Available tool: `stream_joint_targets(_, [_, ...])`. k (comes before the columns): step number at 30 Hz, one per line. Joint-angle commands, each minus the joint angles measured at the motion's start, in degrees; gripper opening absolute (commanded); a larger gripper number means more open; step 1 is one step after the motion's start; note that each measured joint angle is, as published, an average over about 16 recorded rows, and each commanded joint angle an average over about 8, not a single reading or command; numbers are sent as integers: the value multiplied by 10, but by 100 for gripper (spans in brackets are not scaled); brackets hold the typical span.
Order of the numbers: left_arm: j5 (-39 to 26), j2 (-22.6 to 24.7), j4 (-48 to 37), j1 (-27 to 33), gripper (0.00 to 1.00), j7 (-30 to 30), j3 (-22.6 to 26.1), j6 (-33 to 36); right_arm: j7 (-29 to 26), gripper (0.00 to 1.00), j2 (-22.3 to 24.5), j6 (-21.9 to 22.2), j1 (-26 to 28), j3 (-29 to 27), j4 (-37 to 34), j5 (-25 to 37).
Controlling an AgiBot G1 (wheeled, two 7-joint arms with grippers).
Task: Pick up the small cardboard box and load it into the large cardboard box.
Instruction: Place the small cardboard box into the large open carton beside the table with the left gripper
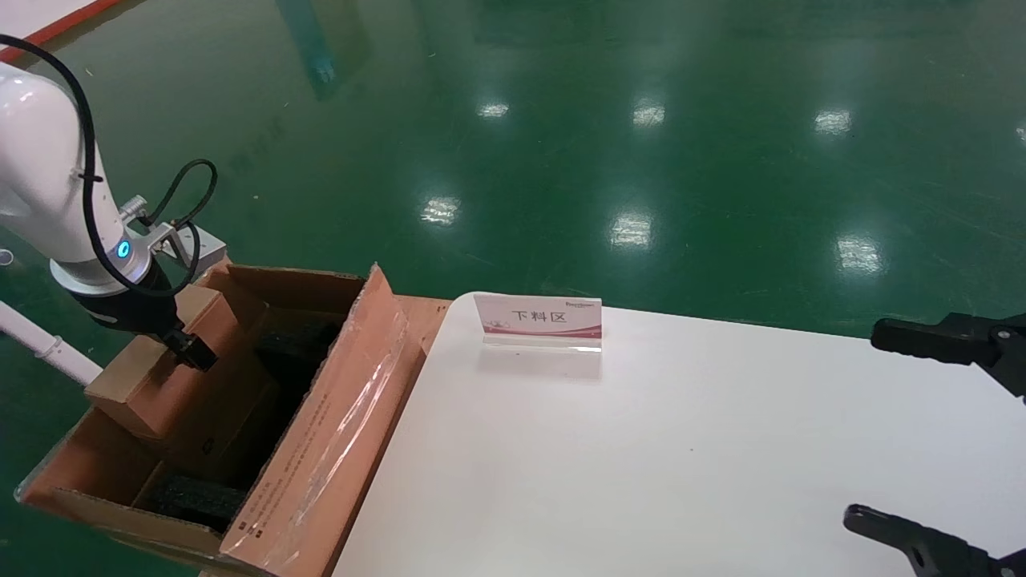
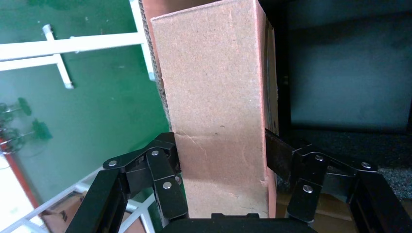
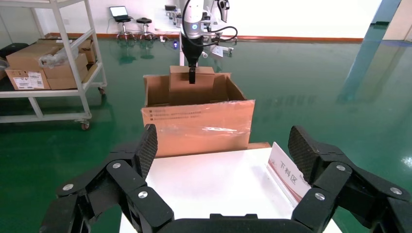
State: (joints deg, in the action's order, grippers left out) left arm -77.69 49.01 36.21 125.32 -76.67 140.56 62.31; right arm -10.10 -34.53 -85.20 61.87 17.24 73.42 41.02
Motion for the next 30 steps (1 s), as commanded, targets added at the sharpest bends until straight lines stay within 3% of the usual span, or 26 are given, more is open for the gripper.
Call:
stream_joint_targets(1, [-3, 2, -1, -4, 59, -4, 2, -1, 0, 100, 0, 0, 0, 0, 0, 0])
stream_joint_targets(3, [-4, 3, -1, -6, 84, -6, 4, 0, 0, 100, 0, 0, 0, 0, 0, 0])
stream_joint_targets(5, [-5, 3, -2, -7, 99, -7, 4, 0, 0, 100, 0, 0, 0, 0, 0, 0])
stream_joint_targets(30, [-6, 2, -2, -5, 100, -4, 3, 0, 0, 100, 0, 0, 0, 0, 0, 0])
